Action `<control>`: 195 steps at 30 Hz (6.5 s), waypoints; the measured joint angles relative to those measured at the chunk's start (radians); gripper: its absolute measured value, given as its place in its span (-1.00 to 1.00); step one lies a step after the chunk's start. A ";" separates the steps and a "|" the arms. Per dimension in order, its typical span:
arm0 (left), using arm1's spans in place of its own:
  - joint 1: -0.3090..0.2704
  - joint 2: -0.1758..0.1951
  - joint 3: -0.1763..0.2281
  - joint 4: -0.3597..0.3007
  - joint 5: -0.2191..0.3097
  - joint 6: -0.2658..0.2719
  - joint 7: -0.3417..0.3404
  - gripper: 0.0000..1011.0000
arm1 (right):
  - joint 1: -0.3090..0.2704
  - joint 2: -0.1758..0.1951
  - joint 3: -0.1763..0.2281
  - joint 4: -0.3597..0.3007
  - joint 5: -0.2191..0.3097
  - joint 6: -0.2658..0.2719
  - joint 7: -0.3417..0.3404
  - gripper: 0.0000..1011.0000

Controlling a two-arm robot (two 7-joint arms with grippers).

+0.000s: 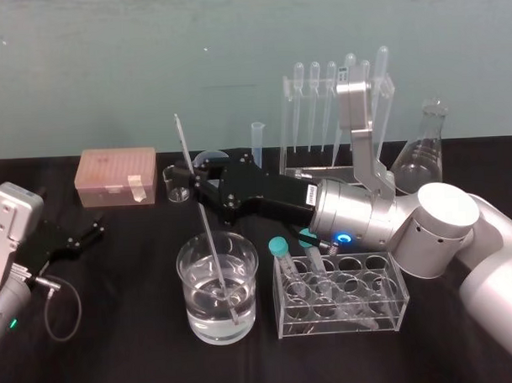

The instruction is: Hold the thermometer with one hand and immerse one end into the beaker, then reinsert it into the test tube rack.

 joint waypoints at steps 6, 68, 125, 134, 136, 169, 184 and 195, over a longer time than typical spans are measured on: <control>0.000 0.000 0.000 0.000 0.000 0.000 0.000 0.99 | 0.000 0.000 0.002 -0.002 0.000 0.000 0.001 -0.90; 0.000 0.000 0.000 0.000 0.000 0.000 0.000 0.99 | -0.010 0.010 0.003 -0.020 0.008 0.003 0.004 -0.90; 0.000 0.000 0.000 0.000 0.000 0.000 0.000 0.99 | -0.022 0.017 0.005 -0.041 0.009 0.006 -0.007 -0.90; 0.000 0.000 0.000 0.000 0.000 0.000 0.000 0.99 | -0.022 0.016 0.005 -0.041 0.009 0.006 -0.009 -0.90; 0.000 0.000 0.000 0.000 0.000 0.000 0.000 0.99 | -0.022 0.016 0.005 -0.040 0.008 0.006 -0.010 -0.90; 0.000 0.000 0.000 0.000 0.000 0.000 0.000 0.99 | -0.011 0.008 0.003 -0.021 0.007 0.006 -0.004 -0.90; 0.000 0.000 0.000 0.000 0.000 0.000 0.000 0.99 | 0.000 0.011 0.023 -0.037 0.031 0.008 0.006 -0.90; 0.000 0.000 0.000 0.000 0.000 0.000 0.000 0.99 | 0.059 0.042 0.088 -0.147 0.167 0.071 0.040 -0.90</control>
